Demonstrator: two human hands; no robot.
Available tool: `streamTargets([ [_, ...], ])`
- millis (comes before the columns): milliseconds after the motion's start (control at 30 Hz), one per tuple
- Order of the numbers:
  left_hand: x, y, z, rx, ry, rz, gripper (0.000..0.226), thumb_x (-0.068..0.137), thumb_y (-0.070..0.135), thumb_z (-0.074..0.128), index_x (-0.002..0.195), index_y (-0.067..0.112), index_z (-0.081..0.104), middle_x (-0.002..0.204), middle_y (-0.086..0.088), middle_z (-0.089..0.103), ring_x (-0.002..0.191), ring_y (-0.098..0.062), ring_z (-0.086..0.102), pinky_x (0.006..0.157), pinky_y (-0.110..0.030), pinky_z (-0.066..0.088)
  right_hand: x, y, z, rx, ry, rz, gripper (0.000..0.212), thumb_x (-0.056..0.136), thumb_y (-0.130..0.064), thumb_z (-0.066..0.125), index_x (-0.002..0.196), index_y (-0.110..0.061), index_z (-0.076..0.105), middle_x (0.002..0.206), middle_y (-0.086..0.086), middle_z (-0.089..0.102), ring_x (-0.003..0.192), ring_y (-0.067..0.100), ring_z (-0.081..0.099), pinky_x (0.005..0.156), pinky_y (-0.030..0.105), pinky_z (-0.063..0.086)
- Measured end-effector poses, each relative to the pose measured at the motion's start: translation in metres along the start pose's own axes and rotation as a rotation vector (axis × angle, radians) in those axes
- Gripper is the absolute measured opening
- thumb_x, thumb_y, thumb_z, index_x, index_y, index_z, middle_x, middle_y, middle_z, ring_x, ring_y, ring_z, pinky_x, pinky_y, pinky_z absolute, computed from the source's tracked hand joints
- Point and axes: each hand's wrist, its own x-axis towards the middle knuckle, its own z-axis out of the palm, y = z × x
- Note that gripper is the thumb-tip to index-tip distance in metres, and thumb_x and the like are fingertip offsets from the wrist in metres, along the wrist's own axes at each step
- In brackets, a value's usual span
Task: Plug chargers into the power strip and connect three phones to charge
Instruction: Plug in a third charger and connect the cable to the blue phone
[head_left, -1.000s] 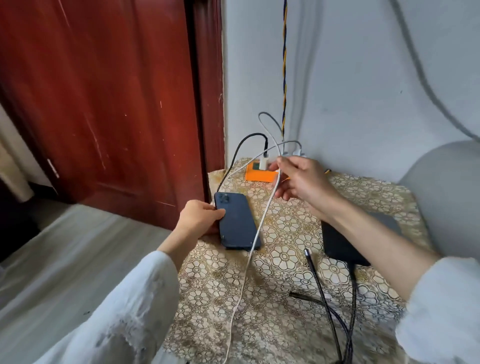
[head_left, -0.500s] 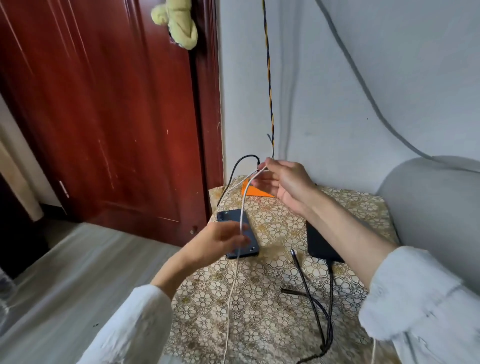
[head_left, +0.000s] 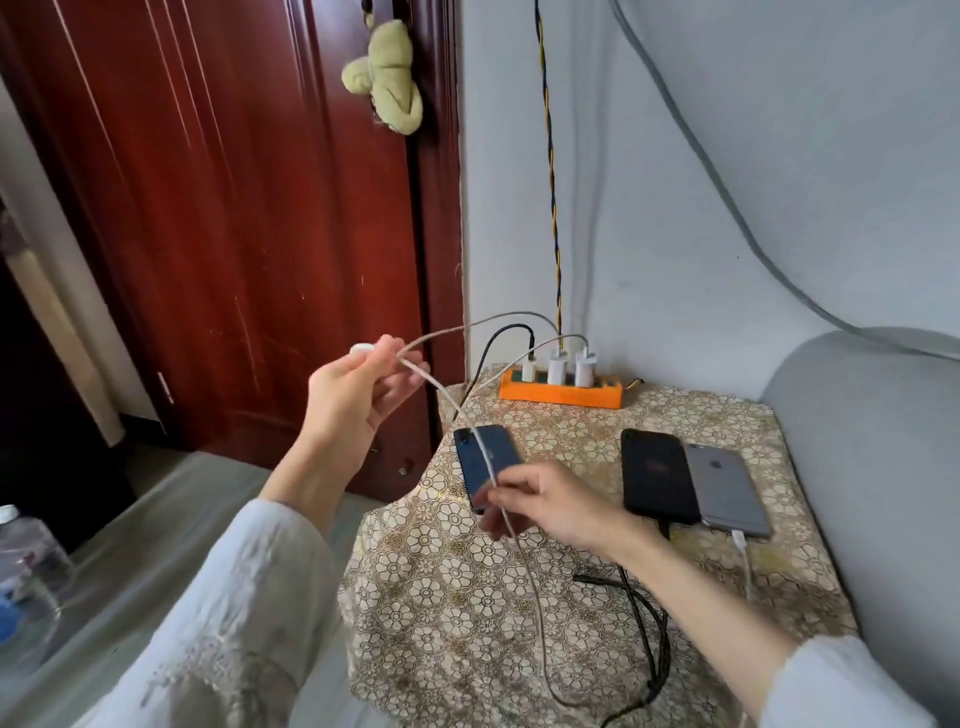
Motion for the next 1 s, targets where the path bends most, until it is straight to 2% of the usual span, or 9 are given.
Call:
streamTargets([
  [167,-0.03,-0.033,-0.012,0.371,-0.212,-0.217,0.028,0.076,0.037,0.062,0.086,0.012,0.071,0.089,-0.008,0.074,0.083,-0.017,0.068,0.074,-0.025,0.054,0.0,-0.018,-0.006,-0.028,0.167,-0.105,0.014,0.089,-0.015,0.051,0.091,-0.012,0.065,0.076,-0.001,0.068,0.06,0.004,0.066,0.054,0.012,0.05],
  [267,-0.043,-0.034,-0.007,0.41,-0.264,-0.169,0.02,0.067,0.033,0.069,0.079,0.019,0.075,0.085,-0.001,0.075,0.08,-0.008,0.066,0.077,-0.025,0.047,0.001,-0.019,0.002,-0.152,0.167,-0.136,0.016,0.088,-0.018,0.053,0.094,-0.008,0.065,0.073,-0.003,0.066,0.061,0.007,0.065,0.058,0.019,0.054],
  [367,-0.045,-0.027,-0.002,0.438,-0.182,-0.114,0.006,0.071,0.018,0.073,0.075,0.014,0.072,0.07,0.0,0.073,0.073,-0.016,0.063,0.08,-0.036,0.041,-0.002,-0.014,0.011,-0.133,0.125,-0.141,0.02,0.089,-0.015,0.051,0.099,-0.003,0.064,0.071,-0.001,0.066,0.062,0.011,0.064,0.068,0.028,0.055],
  [433,-0.046,-0.024,-0.002,0.467,-0.143,-0.082,0.013,0.072,0.011,0.073,0.082,0.011,0.064,0.063,0.001,0.071,0.07,-0.019,0.061,0.072,-0.036,0.04,-0.004,-0.014,0.012,-0.086,0.094,-0.136,0.019,0.09,-0.014,0.049,0.098,-0.004,0.063,0.069,-0.002,0.065,0.06,0.008,0.063,0.066,0.025,0.055],
  [600,-0.044,-0.016,-0.003,0.15,-0.128,-0.136,0.015,0.08,0.002,0.062,0.069,0.009,0.055,0.053,0.001,0.061,0.046,-0.005,0.052,0.051,-0.017,0.045,-0.004,-0.014,0.014,-0.061,-0.004,-0.134,0.012,0.088,-0.017,0.053,0.08,-0.013,0.062,0.072,-0.005,0.064,0.061,-0.001,0.062,0.066,0.017,0.052],
  [767,-0.033,0.004,-0.039,-0.086,0.136,-0.01,0.029,0.083,-0.003,0.058,0.068,0.016,0.041,0.069,-0.008,0.053,0.057,-0.012,0.052,0.056,-0.018,0.054,-0.012,0.015,0.003,-0.171,0.025,0.006,0.008,0.086,-0.016,0.055,0.082,-0.015,0.062,0.076,-0.004,0.064,0.065,0.004,0.061,0.063,0.016,0.051],
  [867,-0.037,-0.004,-0.062,0.383,0.31,0.003,0.02,0.085,0.003,0.057,0.072,0.013,0.046,0.072,-0.013,0.06,0.045,-0.008,0.059,0.059,-0.026,0.058,-0.016,0.017,-0.011,-0.234,0.194,-0.02,0.01,0.085,-0.017,0.057,0.088,-0.014,0.066,0.075,-0.004,0.066,0.067,0.005,0.063,0.063,0.014,0.05],
  [933,-0.044,-0.018,-0.066,0.885,0.249,0.018,0.012,0.086,0.011,0.056,0.075,0.013,0.058,0.066,-0.009,0.064,0.051,-0.015,0.061,0.067,-0.033,0.056,-0.017,0.007,-0.015,-0.283,0.263,-0.086,0.012,0.085,-0.019,0.058,0.09,-0.014,0.068,0.071,-0.006,0.066,0.065,0.007,0.064,0.063,0.016,0.051],
  [1000,-0.053,-0.028,-0.058,1.219,0.121,0.138,0.012,0.085,0.019,0.058,0.078,0.016,0.067,0.064,0.002,0.064,0.061,-0.015,0.058,0.064,-0.024,0.046,-0.016,-0.005,-0.011,-0.343,0.273,-0.143,0.015,0.085,-0.02,0.058,0.094,-0.014,0.069,0.07,-0.006,0.066,0.067,0.018,0.065,0.067,0.03,0.054],
])
